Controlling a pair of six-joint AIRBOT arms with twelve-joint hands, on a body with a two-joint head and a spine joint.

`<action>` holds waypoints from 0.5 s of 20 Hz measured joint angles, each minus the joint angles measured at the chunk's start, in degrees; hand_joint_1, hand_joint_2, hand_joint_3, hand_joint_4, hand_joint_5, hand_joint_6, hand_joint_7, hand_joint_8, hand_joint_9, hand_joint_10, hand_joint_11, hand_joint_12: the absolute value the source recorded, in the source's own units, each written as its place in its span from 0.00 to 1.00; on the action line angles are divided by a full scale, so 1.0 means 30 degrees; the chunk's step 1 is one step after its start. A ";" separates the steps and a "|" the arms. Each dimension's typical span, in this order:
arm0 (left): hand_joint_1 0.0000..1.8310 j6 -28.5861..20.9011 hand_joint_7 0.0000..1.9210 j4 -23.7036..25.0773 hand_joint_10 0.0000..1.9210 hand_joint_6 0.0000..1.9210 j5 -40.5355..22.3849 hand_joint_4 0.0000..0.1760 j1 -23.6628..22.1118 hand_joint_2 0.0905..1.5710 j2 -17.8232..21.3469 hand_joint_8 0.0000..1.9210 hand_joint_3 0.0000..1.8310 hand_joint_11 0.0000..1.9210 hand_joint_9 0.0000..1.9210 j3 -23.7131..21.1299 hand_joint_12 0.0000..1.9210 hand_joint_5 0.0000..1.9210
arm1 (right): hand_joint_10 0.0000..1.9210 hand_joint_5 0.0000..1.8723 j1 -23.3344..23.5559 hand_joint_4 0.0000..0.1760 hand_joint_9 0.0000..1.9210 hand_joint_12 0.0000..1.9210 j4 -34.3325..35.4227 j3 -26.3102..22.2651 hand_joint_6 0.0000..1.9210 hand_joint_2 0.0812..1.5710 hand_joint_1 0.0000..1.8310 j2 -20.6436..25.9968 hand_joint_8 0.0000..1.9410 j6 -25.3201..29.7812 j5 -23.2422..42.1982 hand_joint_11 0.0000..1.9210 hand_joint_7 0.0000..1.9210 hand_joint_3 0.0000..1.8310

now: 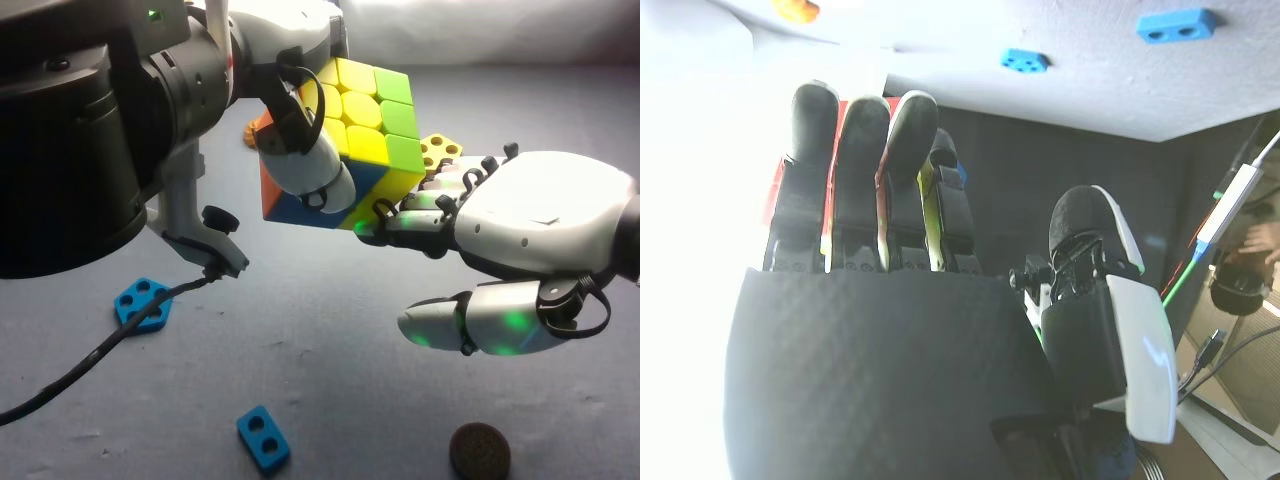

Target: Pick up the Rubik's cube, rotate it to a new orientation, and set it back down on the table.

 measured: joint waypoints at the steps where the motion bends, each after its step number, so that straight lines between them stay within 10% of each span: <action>1: 0.55 -0.0007 0.21 -0.0146 0.99 0.89 0.0022 0.00 0.0000 0.91 0.0000 0.99 0.00 0.02 0.09 -0.0007 1.00 0.26 | 1.00 0.08 -0.0189 0.00 0.08 1.00 -0.0007 0.0000 0.00 0.80 0.00 0.0000 0.81 0.0000 -0.0051 0.06 0.10 0.00; 10: 0.55 -0.0678 0.21 -0.0393 1.00 0.89 0.0321 0.00 0.0036 0.91 -0.0022 1.00 0.00 0.04 0.08 -0.0211 1.00 0.25 | 1.00 0.09 -0.3060 0.00 0.07 1.00 -0.6244 -0.1027 0.00 0.80 0.00 0.3701 0.81 0.5472 -0.1494 0.03 0.11 0.00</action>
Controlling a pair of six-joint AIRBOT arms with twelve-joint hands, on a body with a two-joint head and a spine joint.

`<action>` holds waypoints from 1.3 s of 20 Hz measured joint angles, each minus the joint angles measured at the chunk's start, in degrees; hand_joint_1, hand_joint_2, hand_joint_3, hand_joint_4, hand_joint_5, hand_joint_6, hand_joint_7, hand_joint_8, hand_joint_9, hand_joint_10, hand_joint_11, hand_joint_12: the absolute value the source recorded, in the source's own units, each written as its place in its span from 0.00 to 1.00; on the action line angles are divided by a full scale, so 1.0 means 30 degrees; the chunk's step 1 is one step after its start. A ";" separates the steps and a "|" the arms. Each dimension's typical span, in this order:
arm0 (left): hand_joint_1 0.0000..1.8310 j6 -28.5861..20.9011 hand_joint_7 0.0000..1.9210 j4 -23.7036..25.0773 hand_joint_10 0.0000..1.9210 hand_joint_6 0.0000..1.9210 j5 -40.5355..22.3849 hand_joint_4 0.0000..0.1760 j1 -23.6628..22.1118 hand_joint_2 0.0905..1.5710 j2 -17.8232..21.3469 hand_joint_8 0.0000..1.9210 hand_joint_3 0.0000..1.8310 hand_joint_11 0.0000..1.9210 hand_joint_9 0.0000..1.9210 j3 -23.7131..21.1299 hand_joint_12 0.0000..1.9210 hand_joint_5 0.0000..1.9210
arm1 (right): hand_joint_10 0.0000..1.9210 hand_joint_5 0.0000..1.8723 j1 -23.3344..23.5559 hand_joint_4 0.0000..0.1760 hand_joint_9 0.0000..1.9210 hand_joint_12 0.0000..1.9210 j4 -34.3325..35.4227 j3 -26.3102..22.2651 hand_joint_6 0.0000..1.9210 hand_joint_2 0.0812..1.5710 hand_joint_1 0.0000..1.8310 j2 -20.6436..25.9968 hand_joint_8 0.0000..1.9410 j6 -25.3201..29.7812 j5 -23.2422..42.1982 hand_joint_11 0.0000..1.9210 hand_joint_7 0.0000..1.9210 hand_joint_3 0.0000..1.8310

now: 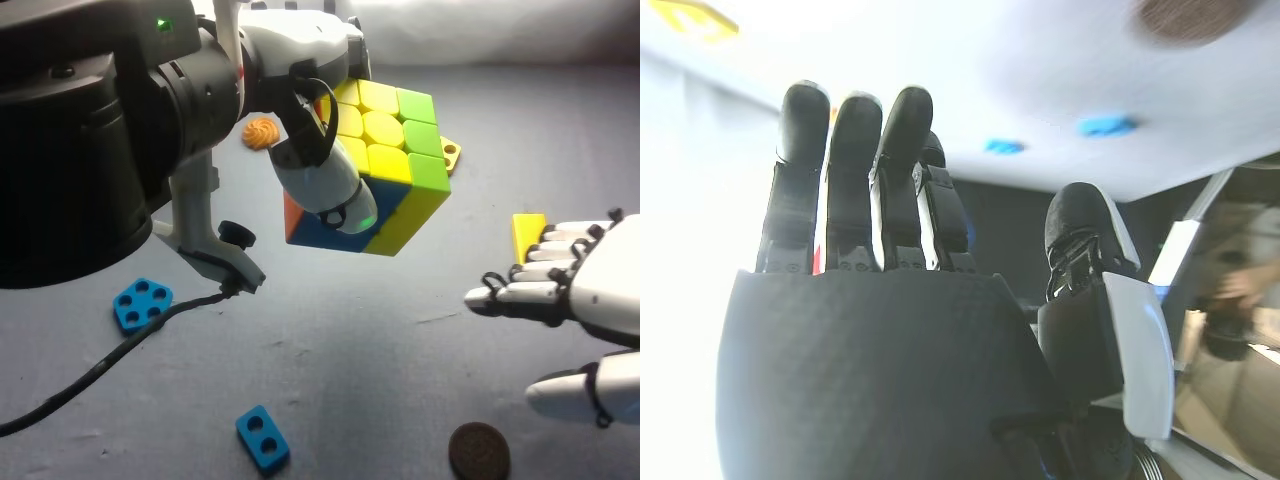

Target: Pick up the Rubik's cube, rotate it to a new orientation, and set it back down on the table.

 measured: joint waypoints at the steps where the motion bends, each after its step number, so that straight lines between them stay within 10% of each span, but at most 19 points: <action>1: 0.55 -0.0299 0.21 0.0291 1.00 0.90 0.0000 0.00 0.0058 0.91 0.0007 1.00 0.00 0.03 0.09 -0.0029 1.00 0.25 | 1.00 0.09 -0.0051 0.00 0.07 1.00 -0.0233 -0.0015 0.01 0.80 0.00 0.0350 0.81 0.0036 0.0197 0.02 0.11 0.00; 8: 0.54 -0.5166 0.20 0.3439 1.00 0.90 -0.0080 0.01 0.1523 0.92 0.0007 1.00 0.00 0.03 0.08 -0.0189 1.00 0.25 | 1.00 0.08 0.1931 0.00 0.08 1.00 -0.0896 0.1355 0.00 0.81 0.00 0.1625 0.82 0.1217 0.5049 0.05 0.11 0.00; 12: 0.54 -0.7803 0.21 0.4736 1.00 0.90 -0.0430 0.03 0.2688 0.91 0.0029 1.00 0.00 0.03 0.09 -0.0444 1.00 0.25 | 0.85 0.08 0.2565 0.00 0.08 1.00 -0.6892 0.1705 0.00 0.80 0.00 0.1858 0.56 0.7133 0.5843 0.01 0.09 0.00; 14: 0.55 -0.8903 0.21 0.5428 1.00 0.88 -0.0459 0.00 0.3257 0.91 0.0022 1.00 0.00 0.03 0.09 -0.0444 1.00 0.26 | 0.34 0.04 0.2586 0.00 0.00 0.68 -0.7125 0.1712 0.01 0.79 0.00 0.2018 0.15 0.7147 0.6936 0.00 0.05 0.00; 15: 0.55 -0.9428 0.21 0.5690 1.00 0.89 -0.0415 0.00 0.3585 0.91 0.0022 1.00 0.00 0.02 0.09 -0.0444 1.00 0.26 | 0.07 0.01 0.2667 0.00 0.00 0.14 -0.6972 0.1756 0.00 0.77 0.00 0.2106 0.03 0.7155 0.7257 0.00 0.01 0.00; 16: 0.54 -0.9646 0.21 0.5712 1.00 0.90 -0.0408 0.00 0.3774 0.91 0.0022 1.00 0.00 0.03 0.09 -0.0444 1.00 0.25 | 0.01 0.00 0.2667 0.00 0.00 0.03 -0.6951 0.1785 0.00 0.76 0.00 0.2106 0.01 0.7155 0.7373 0.00 0.00 0.00; 26: 0.54 -1.5008 0.21 0.9202 1.00 0.92 -0.0036 0.06 0.7023 0.92 0.0022 1.00 0.00 0.02 0.09 -0.0175 1.00 0.24 | 0.00 0.00 0.2186 0.00 0.00 0.00 -0.8051 0.1450 0.00 0.75 0.00 0.2106 0.00 0.7162 0.7337 0.00 0.00 0.00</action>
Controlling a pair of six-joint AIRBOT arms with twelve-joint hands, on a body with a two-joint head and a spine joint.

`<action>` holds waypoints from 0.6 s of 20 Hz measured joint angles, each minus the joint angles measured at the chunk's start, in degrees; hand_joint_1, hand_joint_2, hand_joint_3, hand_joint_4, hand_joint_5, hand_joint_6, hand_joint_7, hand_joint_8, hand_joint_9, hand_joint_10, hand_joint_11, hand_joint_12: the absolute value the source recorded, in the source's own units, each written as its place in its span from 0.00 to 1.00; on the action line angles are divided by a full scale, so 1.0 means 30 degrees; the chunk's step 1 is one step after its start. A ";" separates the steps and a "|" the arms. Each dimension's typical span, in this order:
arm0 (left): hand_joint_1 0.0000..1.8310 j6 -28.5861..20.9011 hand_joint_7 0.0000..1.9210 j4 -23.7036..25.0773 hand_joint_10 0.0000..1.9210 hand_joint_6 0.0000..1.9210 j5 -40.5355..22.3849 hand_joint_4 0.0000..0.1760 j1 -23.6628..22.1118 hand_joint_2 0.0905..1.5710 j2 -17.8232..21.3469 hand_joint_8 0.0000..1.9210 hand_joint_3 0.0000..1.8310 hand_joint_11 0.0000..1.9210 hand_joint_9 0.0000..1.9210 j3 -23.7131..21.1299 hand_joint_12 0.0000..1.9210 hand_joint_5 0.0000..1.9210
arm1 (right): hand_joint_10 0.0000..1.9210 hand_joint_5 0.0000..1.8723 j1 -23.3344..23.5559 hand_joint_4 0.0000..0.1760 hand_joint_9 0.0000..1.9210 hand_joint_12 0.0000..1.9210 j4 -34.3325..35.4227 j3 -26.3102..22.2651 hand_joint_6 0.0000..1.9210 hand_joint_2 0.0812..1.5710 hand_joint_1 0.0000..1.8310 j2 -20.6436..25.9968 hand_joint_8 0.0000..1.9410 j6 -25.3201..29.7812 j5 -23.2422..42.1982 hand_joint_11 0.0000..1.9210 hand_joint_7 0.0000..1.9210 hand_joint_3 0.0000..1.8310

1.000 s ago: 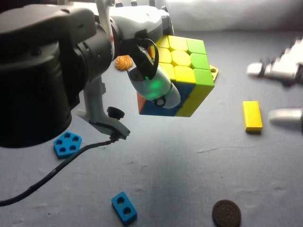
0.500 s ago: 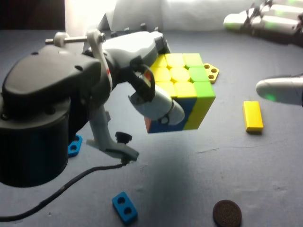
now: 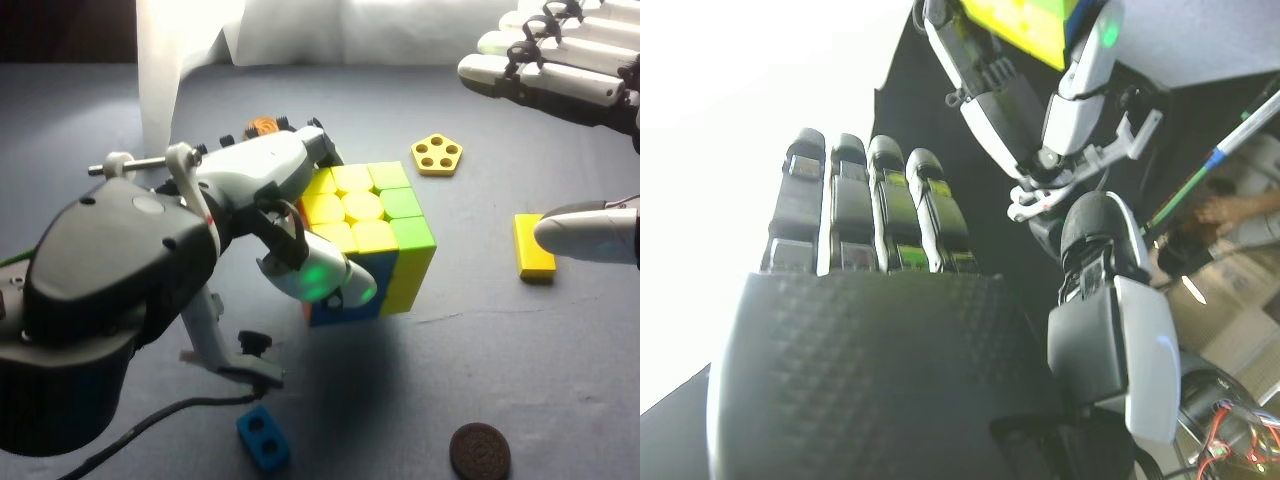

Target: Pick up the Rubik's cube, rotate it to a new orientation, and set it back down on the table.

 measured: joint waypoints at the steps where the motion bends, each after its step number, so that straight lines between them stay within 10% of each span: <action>1: 0.54 -0.0525 0.21 0.0408 1.00 0.91 0.0036 0.03 0.0321 0.91 0.0000 1.00 0.00 0.03 0.09 0.0036 1.00 0.25 | 0.00 0.00 -0.0029 0.00 0.00 0.00 -0.0029 -0.0087 0.00 0.76 0.00 0.0000 0.00 -0.0007 -0.0015 0.00 0.00 0.00; 12: 0.54 -0.4794 0.22 0.3490 0.99 0.90 -0.0044 0.07 0.2703 0.91 -0.0277 0.99 0.00 0.04 0.10 0.0444 1.00 0.25 | 0.00 0.00 -0.0350 0.00 0.00 0.00 -0.0423 -0.0160 0.00 0.76 0.00 0.0000 0.00 -0.0007 0.0255 0.00 0.00 0.00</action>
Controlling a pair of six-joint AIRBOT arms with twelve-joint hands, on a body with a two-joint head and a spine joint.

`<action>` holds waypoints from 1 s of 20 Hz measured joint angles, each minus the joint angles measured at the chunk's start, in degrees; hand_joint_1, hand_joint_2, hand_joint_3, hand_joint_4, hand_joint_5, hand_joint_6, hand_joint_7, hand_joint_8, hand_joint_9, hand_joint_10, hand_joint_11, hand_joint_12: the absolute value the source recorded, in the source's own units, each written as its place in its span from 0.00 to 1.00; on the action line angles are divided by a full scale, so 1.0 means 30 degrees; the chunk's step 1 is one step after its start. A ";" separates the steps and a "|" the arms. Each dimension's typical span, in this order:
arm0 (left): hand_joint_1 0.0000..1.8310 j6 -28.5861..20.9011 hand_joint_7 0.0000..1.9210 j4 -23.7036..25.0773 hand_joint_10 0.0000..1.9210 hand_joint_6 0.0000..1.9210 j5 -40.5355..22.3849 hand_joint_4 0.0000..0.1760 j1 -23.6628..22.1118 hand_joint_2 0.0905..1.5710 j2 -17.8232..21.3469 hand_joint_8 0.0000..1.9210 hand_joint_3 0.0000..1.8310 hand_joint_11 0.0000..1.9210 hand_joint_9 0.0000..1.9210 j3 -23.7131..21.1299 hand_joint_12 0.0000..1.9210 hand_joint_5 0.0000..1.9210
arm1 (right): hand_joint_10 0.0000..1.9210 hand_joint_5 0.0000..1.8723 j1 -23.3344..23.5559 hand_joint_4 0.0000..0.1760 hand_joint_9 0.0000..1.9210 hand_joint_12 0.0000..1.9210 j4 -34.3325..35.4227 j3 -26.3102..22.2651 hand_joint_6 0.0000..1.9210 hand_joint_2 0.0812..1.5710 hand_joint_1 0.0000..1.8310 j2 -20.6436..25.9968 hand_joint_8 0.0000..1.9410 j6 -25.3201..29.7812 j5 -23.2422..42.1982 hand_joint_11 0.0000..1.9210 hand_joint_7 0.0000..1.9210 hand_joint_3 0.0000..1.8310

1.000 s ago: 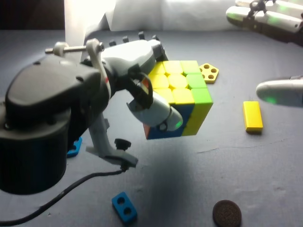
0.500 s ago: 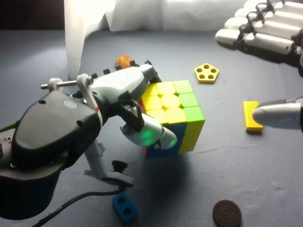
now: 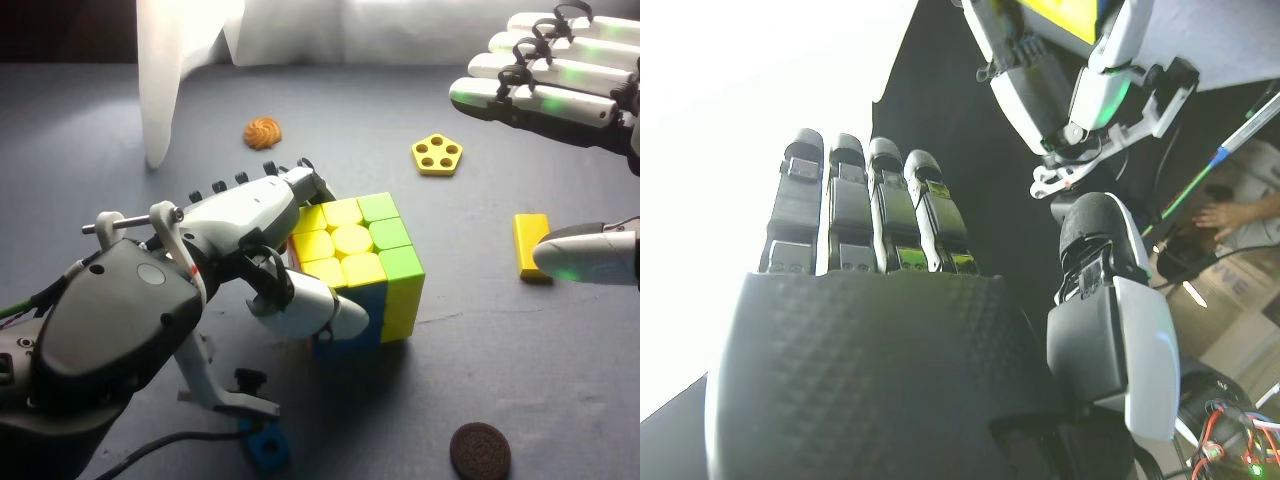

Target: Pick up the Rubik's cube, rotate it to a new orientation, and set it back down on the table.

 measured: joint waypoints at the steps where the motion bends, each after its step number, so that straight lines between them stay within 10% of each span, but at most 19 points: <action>1: 0.54 -0.0102 0.22 0.0168 0.99 0.90 -0.0022 0.07 0.0095 0.91 0.0000 0.99 0.00 0.04 0.10 0.0000 1.00 0.25 | 0.00 0.00 -0.0036 0.00 0.00 0.00 -0.0029 -0.0015 0.00 0.76 0.00 0.0000 0.00 0.0000 0.0102 0.00 0.00 0.00; 4: 0.54 -0.0525 0.10 0.0495 0.95 0.87 -0.0117 0.00 0.0328 0.87 0.0000 0.91 0.00 0.04 0.08 0.0000 1.00 0.27 | 0.00 0.00 -0.0044 0.00 0.00 0.00 -0.0160 -0.0036 0.00 0.76 0.00 0.0000 0.00 0.0000 0.0423 0.00 0.00 0.00; 5: 0.56 -0.0678 0.10 0.0801 0.82 0.56 -0.0204 0.00 0.0481 0.73 0.0000 0.72 0.00 0.03 0.10 0.0000 0.96 0.12 | 0.00 0.00 -0.0175 0.00 0.00 0.00 -0.0160 -0.0036 0.00 0.76 0.00 0.0007 0.00 0.0000 0.0627 0.00 0.00 0.00; 6: 0.56 -0.0772 0.10 0.0780 0.82 0.56 -0.0233 0.00 0.0488 0.73 0.0007 0.72 0.00 0.03 0.10 0.0000 0.96 0.12 | 0.00 0.00 -0.0175 0.00 0.00 0.00 -0.0168 -0.0036 0.00 0.76 0.00 0.0000 0.00 0.0000 0.0576 0.00 0.00 0.00; 11: 0.45 -0.0816 0.24 0.1056 0.33 0.08 -0.0699 0.00 0.0641 0.66 0.0007 0.08 0.00 0.00 0.17 0.0007 0.74 0.20 | 0.00 0.00 -0.0175 0.00 0.00 0.00 -0.0299 -0.0036 0.00 0.76 0.00 0.0007 0.00 0.0000 0.0583 0.00 0.00 0.00; 14: 0.40 -0.0787 0.19 0.1093 0.08 0.00 -0.0736 0.00 0.0641 0.63 0.0007 0.00 0.00 0.00 0.18 0.0007 0.60 0.13 | 0.00 0.00 -0.0175 0.00 0.00 0.00 -0.0364 -0.0036 0.00 0.77 0.00 0.0000 0.00 0.0000 0.0576 0.00 0.00 0.00; 20: 0.36 -0.0692 0.05 0.0721 0.00 0.00 -0.0452 0.00 0.0619 0.60 0.0000 0.00 0.00 0.00 0.07 -0.0124 0.29 0.00 | 0.00 0.00 -0.0175 0.00 0.00 0.00 -0.0459 -0.0036 0.00 0.76 0.00 0.0000 0.00 -0.0160 0.0699 0.00 0.00 0.00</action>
